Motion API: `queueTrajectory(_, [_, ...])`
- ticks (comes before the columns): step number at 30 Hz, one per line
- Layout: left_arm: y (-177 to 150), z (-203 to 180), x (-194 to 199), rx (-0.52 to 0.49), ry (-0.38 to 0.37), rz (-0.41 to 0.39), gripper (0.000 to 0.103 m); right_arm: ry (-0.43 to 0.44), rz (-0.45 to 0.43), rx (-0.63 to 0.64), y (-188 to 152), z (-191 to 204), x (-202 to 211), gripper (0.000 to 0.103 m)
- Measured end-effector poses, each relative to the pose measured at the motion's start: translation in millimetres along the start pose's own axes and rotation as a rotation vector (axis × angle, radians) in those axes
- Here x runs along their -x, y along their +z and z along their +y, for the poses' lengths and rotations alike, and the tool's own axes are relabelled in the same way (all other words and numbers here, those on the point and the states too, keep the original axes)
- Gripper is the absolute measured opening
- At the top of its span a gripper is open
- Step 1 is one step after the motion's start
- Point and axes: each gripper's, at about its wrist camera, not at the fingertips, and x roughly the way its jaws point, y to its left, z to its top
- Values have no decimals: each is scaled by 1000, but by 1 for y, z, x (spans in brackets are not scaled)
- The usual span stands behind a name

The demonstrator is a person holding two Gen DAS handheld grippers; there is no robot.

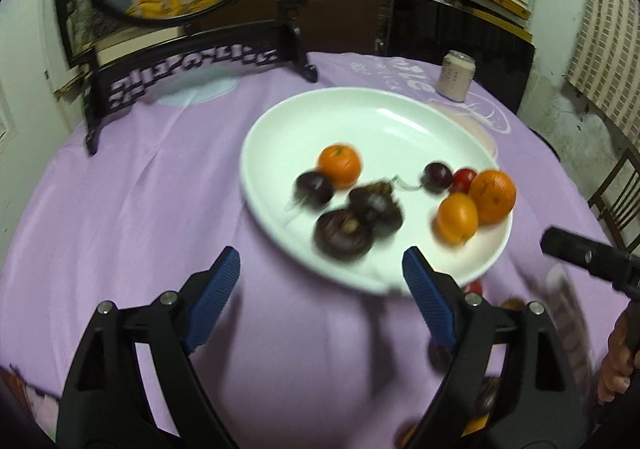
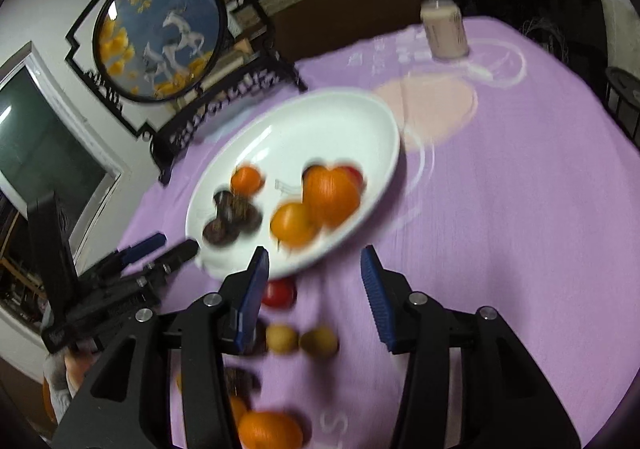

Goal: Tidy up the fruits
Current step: 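Grasp a mangosteen with the left tool while the right tool grasps a small yellow fruit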

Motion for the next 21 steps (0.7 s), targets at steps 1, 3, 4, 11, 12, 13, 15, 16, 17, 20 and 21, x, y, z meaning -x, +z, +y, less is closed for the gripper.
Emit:
queueTrajectory(1, [-4, 2, 4, 4, 12, -1, 87, 2, 15, 0, -5, 0, -1, 48])
queueTrajectory(3, [-14, 8, 15, 16, 28, -11, 89, 3, 50, 7, -15, 1, -3, 48])
queueTrajectory(4, [-19, 12, 22, 27, 29, -17, 91, 4, 54, 9, -19, 2, -3, 48])
queueTrajectory(11, [-33, 15, 36, 35, 18, -14, 93, 12, 66, 9, -26, 1, -5, 48])
queueTrajectory(12, [-33, 13, 35, 26, 21, -10, 93, 14, 69, 4, -25, 0, -6, 48])
queueTrajectory(13, [-33, 11, 33, 16, 25, -5, 93, 13, 71, 2, -25, -1, -6, 48])
queueTrajectory(15, [-35, 7, 30, -4, 36, 6, 93, 12, 82, 1, -27, -2, -9, 48])
queueTrajectory(16, [-35, 5, 30, -9, 37, 7, 93, 12, 87, 3, -27, -1, -10, 48])
queueTrajectory(17, [-35, 4, 30, -15, 39, 6, 93, 11, 92, 8, -28, 0, -11, 48])
queueTrajectory(20, [-35, 4, 31, -18, 39, 6, 94, 7, 101, 25, -30, 3, -13, 48])
queueTrajectory(21, [-35, 5, 30, -18, 40, 7, 94, 4, 103, 28, -31, 3, -13, 48])
